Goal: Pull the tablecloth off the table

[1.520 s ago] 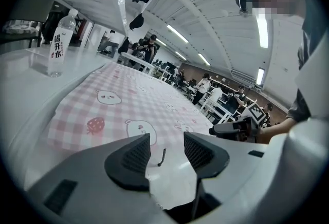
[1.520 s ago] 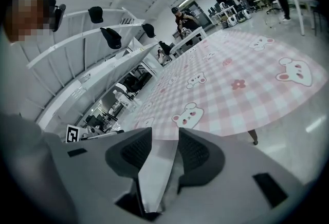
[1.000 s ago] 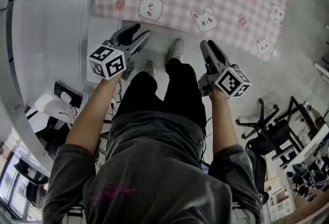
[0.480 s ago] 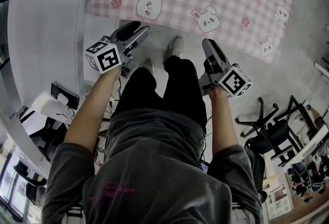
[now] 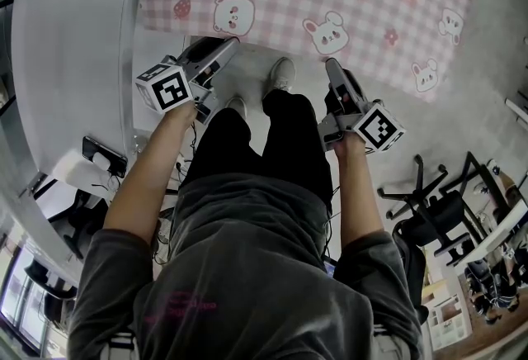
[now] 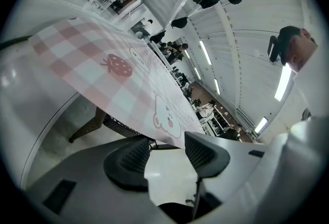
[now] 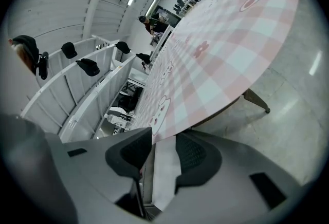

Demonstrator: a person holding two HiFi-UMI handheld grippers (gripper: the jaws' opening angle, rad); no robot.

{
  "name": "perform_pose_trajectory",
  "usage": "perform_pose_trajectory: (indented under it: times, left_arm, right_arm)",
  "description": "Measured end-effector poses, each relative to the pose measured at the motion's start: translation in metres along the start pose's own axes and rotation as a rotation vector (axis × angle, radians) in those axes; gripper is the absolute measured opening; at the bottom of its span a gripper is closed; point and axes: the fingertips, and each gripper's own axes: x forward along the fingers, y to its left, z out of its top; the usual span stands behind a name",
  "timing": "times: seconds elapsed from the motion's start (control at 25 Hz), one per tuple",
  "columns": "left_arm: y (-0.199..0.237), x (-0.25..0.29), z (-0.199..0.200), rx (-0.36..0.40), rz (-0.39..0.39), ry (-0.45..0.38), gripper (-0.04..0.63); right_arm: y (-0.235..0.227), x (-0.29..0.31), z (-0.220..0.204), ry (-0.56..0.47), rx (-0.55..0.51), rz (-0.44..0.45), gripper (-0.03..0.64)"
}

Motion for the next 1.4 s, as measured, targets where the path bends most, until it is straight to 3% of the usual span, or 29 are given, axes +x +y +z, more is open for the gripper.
perform_pose_trajectory:
  times: [0.32, 0.48, 0.6, 1.4]
  left_arm:
    - [0.002, 0.007, 0.007, -0.041, -0.005, -0.011, 0.174]
    - [0.003, 0.007, 0.006, -0.039, -0.009, -0.007, 0.113]
    - [0.000, 0.007, 0.006, -0.039, -0.019, -0.001, 0.081]
    - [-0.025, -0.001, 0.019, -0.039, -0.032, -0.010, 0.006]
  right_arm:
    - [0.000, 0.005, 0.004, 0.004, 0.006, 0.000, 0.143]
    - [0.000, 0.007, 0.003, 0.003, 0.007, -0.001, 0.140]
    - [0.000, 0.006, 0.003, 0.003, 0.003, -0.012, 0.096]
    - [0.024, 0.001, 0.018, -0.042, -0.007, -0.010, 0.014]
